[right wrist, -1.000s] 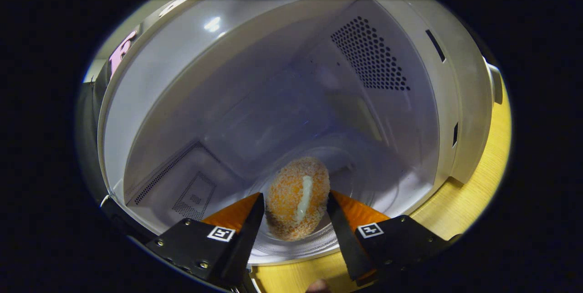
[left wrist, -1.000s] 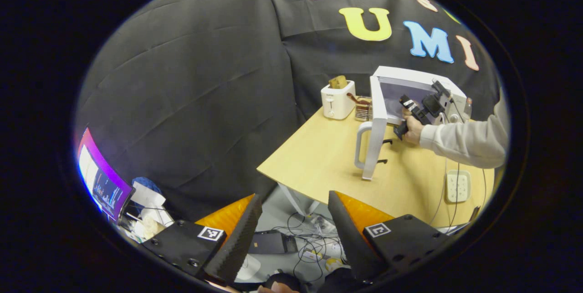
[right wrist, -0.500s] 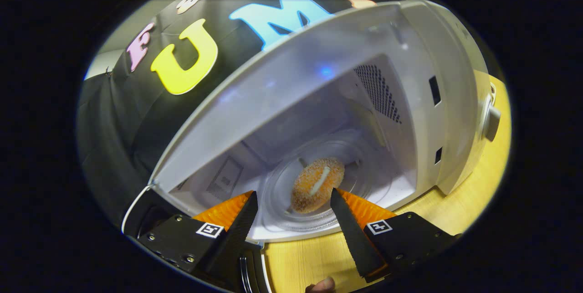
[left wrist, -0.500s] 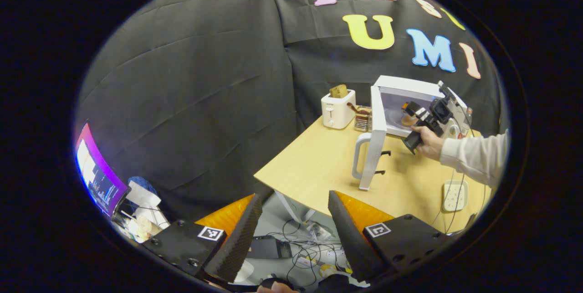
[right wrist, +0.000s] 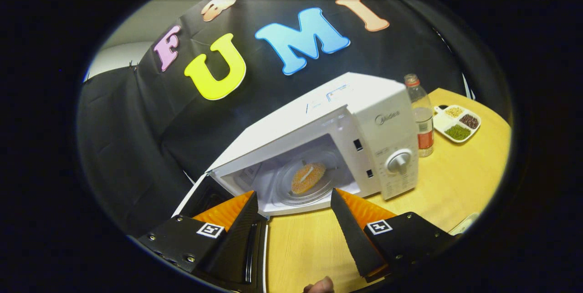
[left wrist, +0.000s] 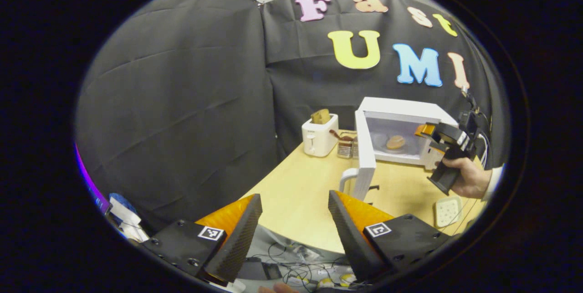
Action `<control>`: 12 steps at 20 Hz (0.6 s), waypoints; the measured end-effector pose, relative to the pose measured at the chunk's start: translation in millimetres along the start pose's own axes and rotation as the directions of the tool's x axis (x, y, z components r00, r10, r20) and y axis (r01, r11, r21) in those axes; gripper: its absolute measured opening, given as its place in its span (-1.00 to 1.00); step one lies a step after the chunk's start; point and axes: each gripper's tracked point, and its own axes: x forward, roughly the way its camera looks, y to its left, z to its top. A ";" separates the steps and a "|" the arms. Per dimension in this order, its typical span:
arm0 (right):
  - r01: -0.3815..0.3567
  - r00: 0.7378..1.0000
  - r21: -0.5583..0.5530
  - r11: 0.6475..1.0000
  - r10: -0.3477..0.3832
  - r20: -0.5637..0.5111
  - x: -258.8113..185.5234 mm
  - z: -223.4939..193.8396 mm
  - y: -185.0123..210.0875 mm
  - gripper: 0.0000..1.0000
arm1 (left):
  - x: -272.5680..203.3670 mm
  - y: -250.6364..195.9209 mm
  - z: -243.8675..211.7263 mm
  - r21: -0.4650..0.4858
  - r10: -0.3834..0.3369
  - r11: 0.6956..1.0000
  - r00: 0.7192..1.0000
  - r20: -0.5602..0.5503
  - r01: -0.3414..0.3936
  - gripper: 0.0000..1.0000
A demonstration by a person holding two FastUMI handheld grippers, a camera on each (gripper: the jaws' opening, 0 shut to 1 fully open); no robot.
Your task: Open the microwave oven with the left hand, put the food in, and close the microwave oven.
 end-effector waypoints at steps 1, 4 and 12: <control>0.008 1.000 -0.029 1.000 -0.007 0.021 -17.7 9.3 -3.8 0.95 | 6.5 -3.3 6.3 0.010 -0.032 0.999 0.999 0.018 0.032 1.00; 0.004 0.995 -0.089 0.996 0.005 0.099 -70.6 40.5 -0.6 0.95 | 29.3 -5.1 16.1 0.041 -0.117 0.993 0.990 0.073 0.114 0.93; 0.027 0.982 -0.318 0.948 0.035 0.187 -196.0 83.6 19.0 0.96 | 125.0 -23.2 -16.3 0.063 -0.278 0.959 0.959 0.049 0.275 0.98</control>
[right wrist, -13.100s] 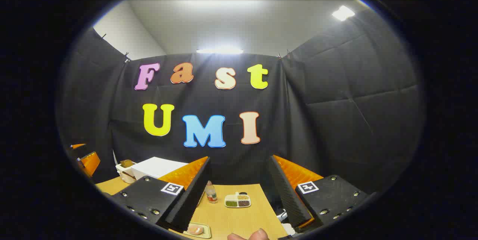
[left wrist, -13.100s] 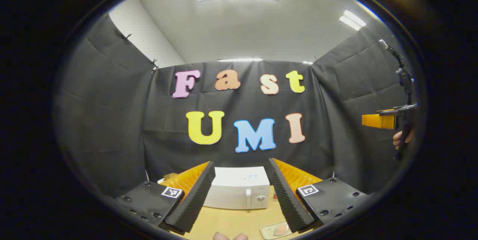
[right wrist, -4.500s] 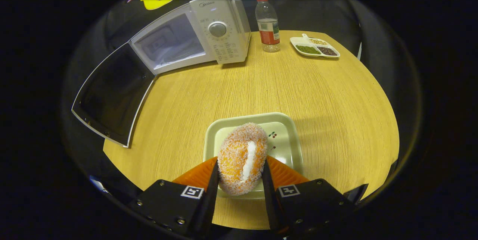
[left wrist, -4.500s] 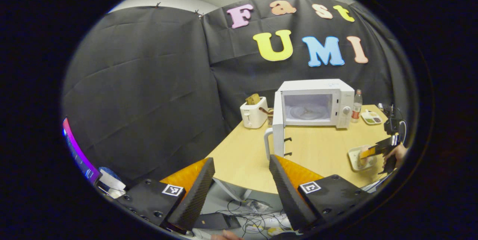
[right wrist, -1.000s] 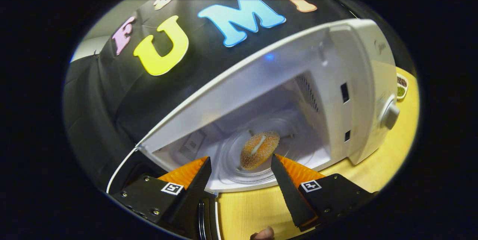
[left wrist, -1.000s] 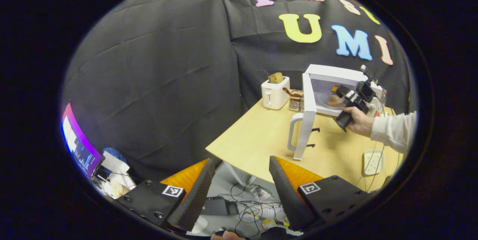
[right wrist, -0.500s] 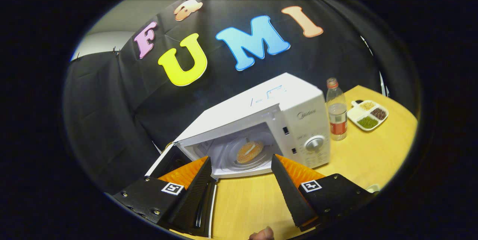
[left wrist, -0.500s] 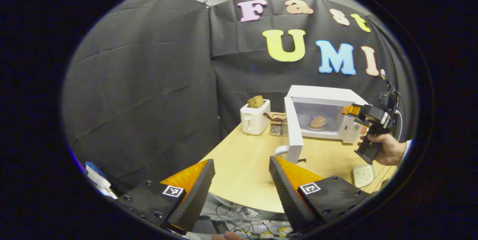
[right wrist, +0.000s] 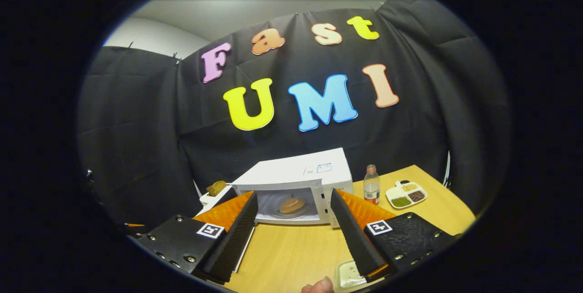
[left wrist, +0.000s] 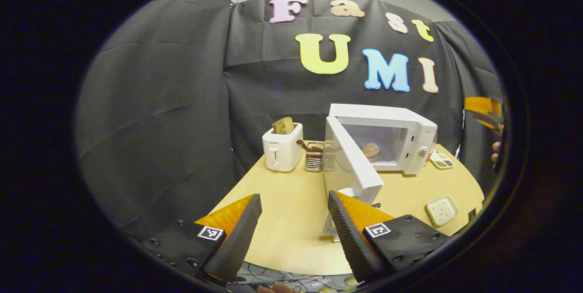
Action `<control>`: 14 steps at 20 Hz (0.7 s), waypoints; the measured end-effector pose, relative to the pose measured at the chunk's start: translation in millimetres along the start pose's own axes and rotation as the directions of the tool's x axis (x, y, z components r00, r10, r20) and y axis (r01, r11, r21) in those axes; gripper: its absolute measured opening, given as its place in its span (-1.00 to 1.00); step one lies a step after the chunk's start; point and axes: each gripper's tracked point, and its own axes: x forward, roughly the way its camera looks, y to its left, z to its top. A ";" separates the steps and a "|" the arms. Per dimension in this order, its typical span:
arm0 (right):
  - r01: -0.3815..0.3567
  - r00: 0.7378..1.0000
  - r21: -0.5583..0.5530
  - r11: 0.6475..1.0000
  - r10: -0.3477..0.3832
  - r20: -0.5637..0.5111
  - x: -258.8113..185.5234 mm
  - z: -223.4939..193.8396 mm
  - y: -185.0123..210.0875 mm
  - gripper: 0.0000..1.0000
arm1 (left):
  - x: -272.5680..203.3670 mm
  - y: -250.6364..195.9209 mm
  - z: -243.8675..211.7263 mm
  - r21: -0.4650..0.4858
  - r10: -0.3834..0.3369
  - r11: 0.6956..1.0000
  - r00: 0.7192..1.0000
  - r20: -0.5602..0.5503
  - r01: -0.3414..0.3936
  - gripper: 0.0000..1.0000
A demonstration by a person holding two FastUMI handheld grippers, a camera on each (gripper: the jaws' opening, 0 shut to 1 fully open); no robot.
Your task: Open the microwave oven with the left hand, put the food in, and close the microwave oven.
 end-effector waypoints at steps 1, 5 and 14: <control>-0.007 1.000 -0.022 1.000 0.007 -0.001 -13.0 0.8 1.3 0.95 | 8.7 -3.8 -4.6 0.015 -0.011 1.000 1.000 -0.005 0.011 0.96; -0.017 0.999 -0.051 0.999 0.015 -0.043 -46.4 -7.0 4.4 0.96 | 30.6 -25.1 -14.5 0.036 -0.046 0.998 0.999 -0.024 0.046 1.00; 0.040 0.983 -0.018 0.999 -0.043 -0.178 -85.7 -33.8 -28.2 0.96 | 63.1 -71.9 -16.9 0.082 -0.087 0.993 0.996 -0.021 0.089 0.85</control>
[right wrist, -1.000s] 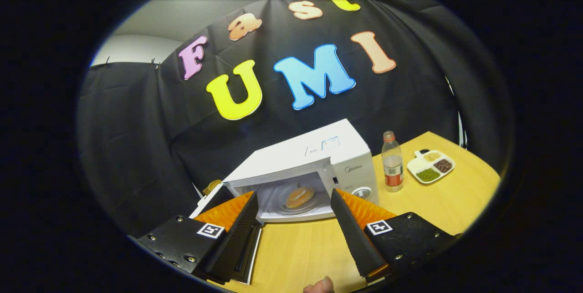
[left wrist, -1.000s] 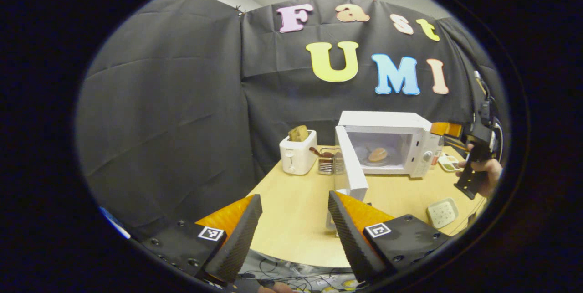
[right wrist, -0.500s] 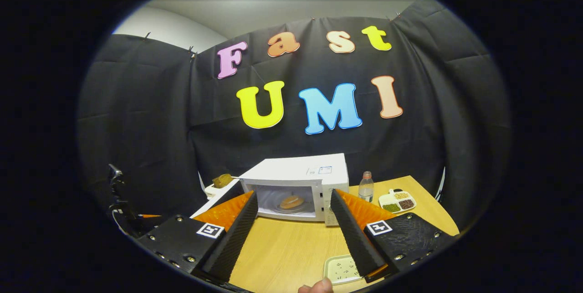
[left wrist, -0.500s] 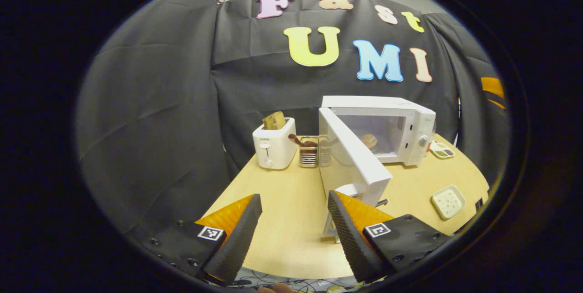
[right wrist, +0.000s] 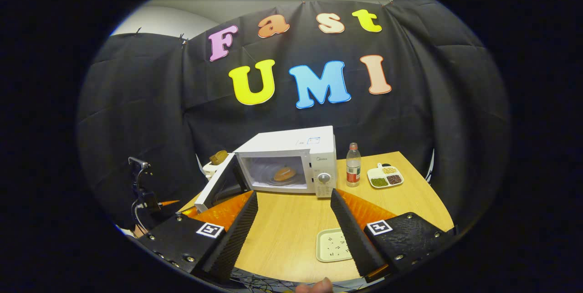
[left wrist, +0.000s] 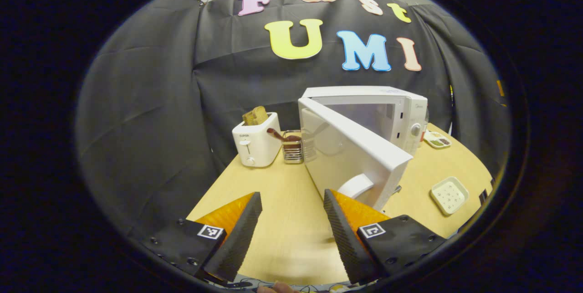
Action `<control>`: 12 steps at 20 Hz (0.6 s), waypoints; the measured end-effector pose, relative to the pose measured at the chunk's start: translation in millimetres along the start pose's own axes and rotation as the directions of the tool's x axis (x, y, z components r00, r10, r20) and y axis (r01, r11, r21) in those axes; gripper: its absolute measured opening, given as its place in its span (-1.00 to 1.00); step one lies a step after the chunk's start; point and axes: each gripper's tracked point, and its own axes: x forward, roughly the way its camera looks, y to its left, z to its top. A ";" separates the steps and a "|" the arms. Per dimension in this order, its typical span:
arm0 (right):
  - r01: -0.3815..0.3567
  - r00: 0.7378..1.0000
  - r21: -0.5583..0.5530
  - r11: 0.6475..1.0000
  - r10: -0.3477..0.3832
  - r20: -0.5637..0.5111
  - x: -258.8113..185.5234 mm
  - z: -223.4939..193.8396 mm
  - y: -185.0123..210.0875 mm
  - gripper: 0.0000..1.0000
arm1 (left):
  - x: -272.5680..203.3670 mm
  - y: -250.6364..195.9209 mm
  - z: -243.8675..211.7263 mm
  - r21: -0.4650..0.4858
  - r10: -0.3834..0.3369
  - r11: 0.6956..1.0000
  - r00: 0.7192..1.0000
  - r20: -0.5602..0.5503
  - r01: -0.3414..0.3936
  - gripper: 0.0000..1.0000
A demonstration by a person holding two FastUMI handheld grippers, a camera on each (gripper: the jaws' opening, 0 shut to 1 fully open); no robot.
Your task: Open the microwave oven with the left hand, put the food in, and close the microwave oven.
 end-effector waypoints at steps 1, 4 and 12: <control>0.013 1.000 0.006 1.000 -0.013 -0.005 -2.5 -0.5 -6.4 0.96 | 8.5 -7.6 6.8 0.001 -0.007 1.000 1.000 0.007 0.007 0.85; 0.052 0.999 0.018 0.998 -0.052 -0.006 -9.3 -1.0 -21.7 0.96 | 37.8 -34.9 22.8 -0.023 -0.048 0.999 0.999 0.023 0.049 0.84; 0.146 0.989 0.039 0.988 -0.146 -0.017 -11.3 -3.6 -57.0 0.96 | 116.5 -112.9 31.7 -0.007 -0.179 0.984 0.984 -0.004 0.179 0.85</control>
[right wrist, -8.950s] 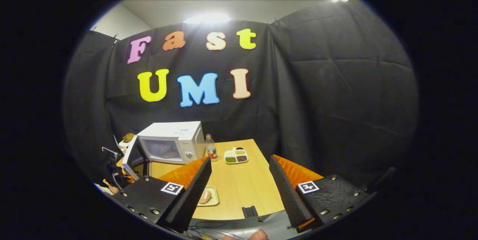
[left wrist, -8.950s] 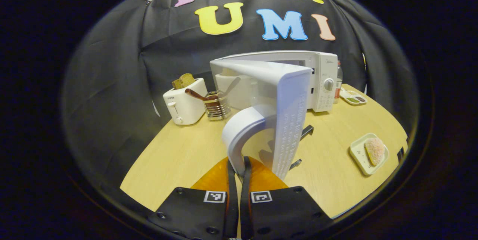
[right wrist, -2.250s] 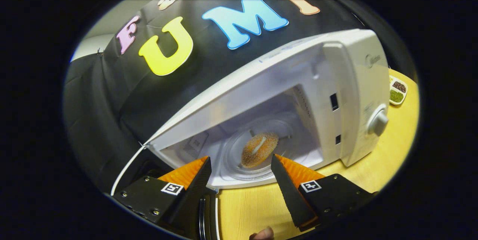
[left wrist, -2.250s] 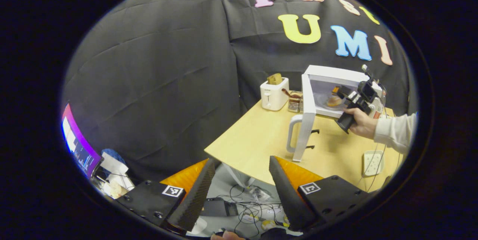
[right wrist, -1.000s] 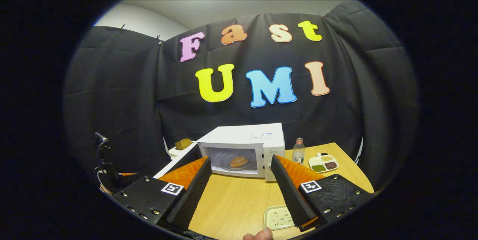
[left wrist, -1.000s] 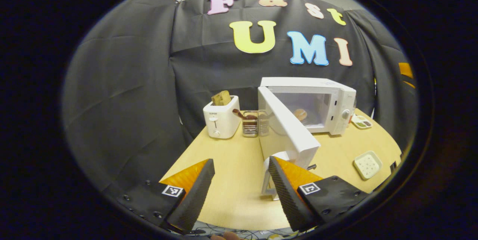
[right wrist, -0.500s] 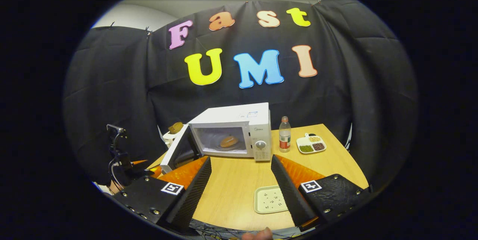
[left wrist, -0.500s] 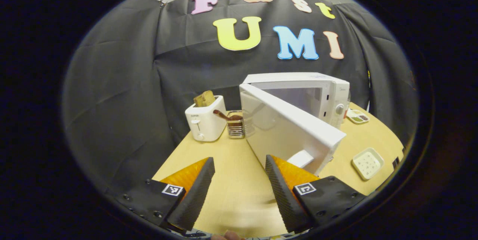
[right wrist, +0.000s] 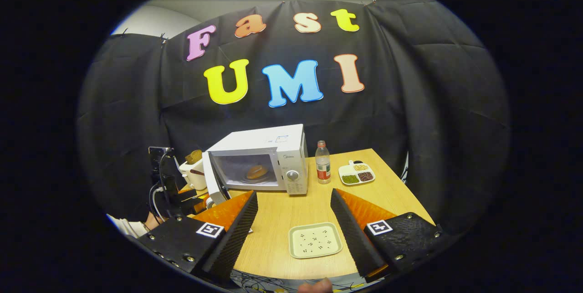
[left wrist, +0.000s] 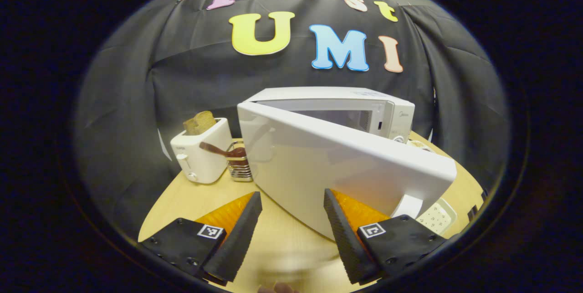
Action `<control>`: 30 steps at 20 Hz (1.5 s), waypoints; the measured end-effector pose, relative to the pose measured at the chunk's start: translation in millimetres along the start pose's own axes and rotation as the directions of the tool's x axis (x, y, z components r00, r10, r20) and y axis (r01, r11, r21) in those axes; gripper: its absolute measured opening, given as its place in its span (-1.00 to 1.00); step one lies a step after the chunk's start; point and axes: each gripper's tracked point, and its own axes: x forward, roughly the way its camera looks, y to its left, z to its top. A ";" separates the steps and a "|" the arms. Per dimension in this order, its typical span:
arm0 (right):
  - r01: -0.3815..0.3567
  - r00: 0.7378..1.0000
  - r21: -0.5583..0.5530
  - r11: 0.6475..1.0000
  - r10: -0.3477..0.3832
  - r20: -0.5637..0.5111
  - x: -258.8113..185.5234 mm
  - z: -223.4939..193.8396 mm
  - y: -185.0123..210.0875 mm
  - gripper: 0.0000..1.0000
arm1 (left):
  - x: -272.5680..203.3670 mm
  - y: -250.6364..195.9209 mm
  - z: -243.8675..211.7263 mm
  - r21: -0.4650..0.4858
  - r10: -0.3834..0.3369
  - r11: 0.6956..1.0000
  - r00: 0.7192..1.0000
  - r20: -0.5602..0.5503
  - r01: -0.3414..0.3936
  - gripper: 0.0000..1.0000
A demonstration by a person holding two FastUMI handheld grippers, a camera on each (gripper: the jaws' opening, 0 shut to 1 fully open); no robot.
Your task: Open the microwave oven with the left hand, put the food in, and close the microwave oven.
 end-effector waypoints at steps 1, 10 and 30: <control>0.013 1.000 0.009 1.000 -0.013 -0.007 1.0 -0.6 -4.3 0.96 | 9.3 -5.2 -0.3 0.003 -0.015 1.000 1.000 -0.006 0.015 0.85; 0.068 0.997 0.039 0.997 -0.067 -0.036 14.7 -6.4 -21.1 0.97 | 72.8 -72.7 14.4 0.041 -0.112 0.993 0.993 -0.022 0.113 0.86; 0.125 0.991 0.089 0.988 -0.120 -0.056 16.0 -17.2 -57.9 0.97 | 166.1 -111.3 35.4 0.007 -0.086 0.996 0.990 -0.110 0.088 0.89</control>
